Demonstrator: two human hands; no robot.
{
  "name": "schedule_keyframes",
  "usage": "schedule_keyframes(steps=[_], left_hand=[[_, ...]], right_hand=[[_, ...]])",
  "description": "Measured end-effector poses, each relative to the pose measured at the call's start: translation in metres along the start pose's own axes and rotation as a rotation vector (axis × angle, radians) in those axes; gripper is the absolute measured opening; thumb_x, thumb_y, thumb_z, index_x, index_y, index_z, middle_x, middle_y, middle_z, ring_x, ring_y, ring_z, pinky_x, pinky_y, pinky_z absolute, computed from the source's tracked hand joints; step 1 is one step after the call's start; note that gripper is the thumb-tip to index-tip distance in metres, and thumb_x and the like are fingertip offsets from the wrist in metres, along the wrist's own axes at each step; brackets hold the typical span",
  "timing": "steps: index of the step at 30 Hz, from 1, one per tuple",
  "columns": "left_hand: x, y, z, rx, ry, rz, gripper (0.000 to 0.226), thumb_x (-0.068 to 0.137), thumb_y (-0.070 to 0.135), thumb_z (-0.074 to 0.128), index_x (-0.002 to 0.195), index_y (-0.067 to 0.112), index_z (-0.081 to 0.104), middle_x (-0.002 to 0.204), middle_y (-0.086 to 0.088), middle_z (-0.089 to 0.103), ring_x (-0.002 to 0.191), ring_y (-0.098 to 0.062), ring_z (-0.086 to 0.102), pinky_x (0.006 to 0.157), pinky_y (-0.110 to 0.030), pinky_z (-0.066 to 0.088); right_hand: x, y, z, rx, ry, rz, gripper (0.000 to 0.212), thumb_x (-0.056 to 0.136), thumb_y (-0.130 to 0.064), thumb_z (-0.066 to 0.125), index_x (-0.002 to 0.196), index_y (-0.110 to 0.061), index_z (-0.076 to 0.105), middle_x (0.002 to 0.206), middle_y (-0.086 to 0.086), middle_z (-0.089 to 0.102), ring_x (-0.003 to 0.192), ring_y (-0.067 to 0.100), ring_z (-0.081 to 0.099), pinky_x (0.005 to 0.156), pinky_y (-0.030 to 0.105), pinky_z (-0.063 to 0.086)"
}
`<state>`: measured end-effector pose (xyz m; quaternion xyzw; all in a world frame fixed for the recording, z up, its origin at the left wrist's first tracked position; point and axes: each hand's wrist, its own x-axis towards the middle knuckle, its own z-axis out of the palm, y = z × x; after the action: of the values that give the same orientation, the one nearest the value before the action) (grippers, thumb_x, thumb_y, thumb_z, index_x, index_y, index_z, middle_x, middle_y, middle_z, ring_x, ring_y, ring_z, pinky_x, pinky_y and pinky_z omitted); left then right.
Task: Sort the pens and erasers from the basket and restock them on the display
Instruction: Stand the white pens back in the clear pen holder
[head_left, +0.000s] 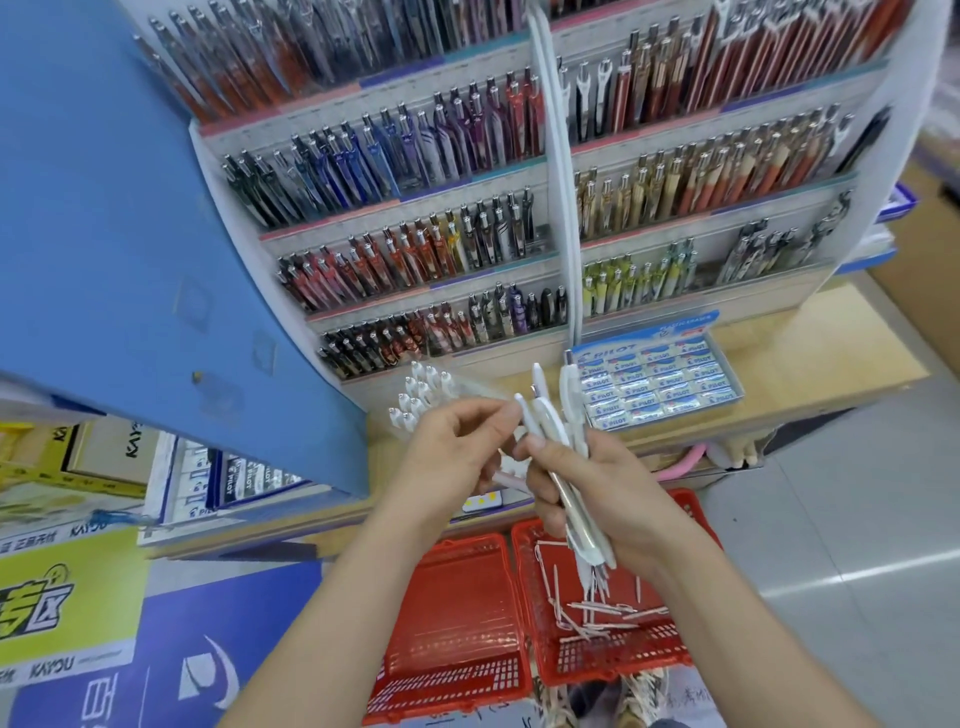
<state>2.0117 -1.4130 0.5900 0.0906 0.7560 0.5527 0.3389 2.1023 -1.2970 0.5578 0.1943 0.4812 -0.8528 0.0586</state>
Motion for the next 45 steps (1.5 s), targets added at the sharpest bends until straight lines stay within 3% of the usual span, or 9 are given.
schedule_keyframes(steps=[8, 17, 23, 26, 28, 31, 39, 42, 45], left_hand=[[-0.013, 0.0, -0.011, -0.028, 0.013, 0.032, 0.013, 0.088, 0.01, 0.062, 0.075, 0.007, 0.064, 0.057, -0.004, 0.053, 0.05, -0.012, 0.041, 0.046, -0.021, 0.038], [-0.021, 0.002, -0.034, -0.417, 0.314, 0.092, 0.024, 0.09, -0.004, 0.05, 0.074, 0.008, 0.063, 0.055, -0.003, 0.058, 0.049, -0.01, 0.054, 0.048, -0.019, 0.051], [-0.042, -0.002, -0.048, -0.172, 0.261, 0.111, 0.023, 0.083, -0.016, 0.051, 0.081, 0.005, 0.06, 0.06, -0.01, 0.06, 0.048, -0.016, 0.055, 0.047, -0.025, 0.051], [-0.051, -0.007, -0.036, 0.032, 0.231, 0.096, 0.016, 0.073, -0.009, 0.063, 0.08, 0.005, 0.059, 0.059, -0.012, 0.062, 0.052, -0.025, 0.059, 0.055, -0.041, 0.055], [-0.055, -0.01, -0.021, 0.074, 0.21, 0.094, 0.016, 0.065, 0.002, 0.066, 0.074, 0.013, 0.058, 0.062, -0.013, 0.064, 0.057, -0.029, 0.06, 0.059, -0.049, 0.055], [-0.057, -0.015, -0.011, 0.12, 0.164, 0.077, 0.023, 0.072, 0.004, 0.073, 0.071, 0.019, 0.055, 0.068, -0.01, 0.068, 0.061, -0.022, 0.06, 0.06, -0.04, 0.053], [-0.04, 0.019, -0.04, -0.006, 0.16, 0.09, 0.017, 0.091, 0.016, 0.06, 0.107, 0.015, 0.064, 0.075, -0.006, 0.065, 0.064, -0.015, 0.059, 0.065, -0.026, 0.054], [-0.035, 0.025, -0.047, 0.069, 0.075, 0.082, 0.01, 0.088, 0.01, 0.064, 0.095, 0.007, 0.069, 0.065, -0.002, 0.063, 0.058, -0.012, 0.058, 0.061, -0.024, 0.053], [-0.031, 0.03, -0.054, 0.105, 0.132, 0.099, 0.005, 0.084, 0.006, 0.067, 0.089, 0.005, 0.07, 0.059, -0.004, 0.066, 0.055, -0.012, 0.062, 0.058, -0.023, 0.054]], right_hand=[[-0.007, -0.009, 0.011, -0.173, -0.13, 0.012, 0.019, 0.096, -0.024, 0.052, 0.091, -0.006, 0.056, 0.057, 0.005, 0.05, 0.044, 0.018, 0.047, 0.046, 0.027, 0.039], [-0.01, -0.005, 0.011, -0.096, -0.048, 0.085, 0.016, 0.093, -0.023, 0.057, 0.083, -0.01, 0.056, 0.064, 0.008, 0.057, 0.049, 0.015, 0.049, 0.041, 0.021, 0.034], [-0.001, -0.002, 0.017, 0.354, 0.172, -0.004, 0.02, 0.077, -0.026, 0.067, 0.083, -0.009, 0.057, 0.064, 0.006, 0.056, 0.045, 0.008, 0.042, 0.034, 0.015, 0.03], [0.006, -0.006, 0.025, 0.408, 0.198, -0.059, 0.021, 0.075, -0.021, 0.069, 0.087, -0.008, 0.058, 0.067, 0.003, 0.055, 0.046, 0.007, 0.04, 0.034, 0.014, 0.03], [0.008, -0.008, 0.032, 0.368, 0.177, -0.077, 0.029, 0.073, -0.017, 0.071, 0.095, -0.005, 0.057, 0.071, 0.004, 0.058, 0.048, 0.007, 0.042, 0.034, 0.015, 0.03], [0.008, -0.01, 0.039, 0.227, 0.166, -0.082, 0.021, 0.077, -0.015, 0.068, 0.092, -0.002, 0.06, 0.073, 0.008, 0.064, 0.046, 0.007, 0.04, 0.034, 0.016, 0.029], [0.001, -0.016, 0.027, -0.133, -0.031, 0.008, 0.012, 0.082, -0.017, 0.067, 0.082, -0.006, 0.063, 0.059, 0.003, 0.06, 0.045, 0.011, 0.034, 0.041, 0.02, 0.03], [-0.002, -0.013, 0.027, -0.242, -0.119, 0.048, 0.014, 0.077, -0.023, 0.071, 0.079, -0.011, 0.065, 0.067, 0.011, 0.061, 0.047, 0.013, 0.037, 0.046, 0.026, 0.028], [0.003, -0.008, 0.027, -0.207, -0.015, 0.015, 0.014, 0.087, -0.019, 0.065, 0.088, -0.004, 0.064, 0.064, 0.003, 0.062, 0.047, 0.011, 0.04, 0.042, 0.023, 0.03]])
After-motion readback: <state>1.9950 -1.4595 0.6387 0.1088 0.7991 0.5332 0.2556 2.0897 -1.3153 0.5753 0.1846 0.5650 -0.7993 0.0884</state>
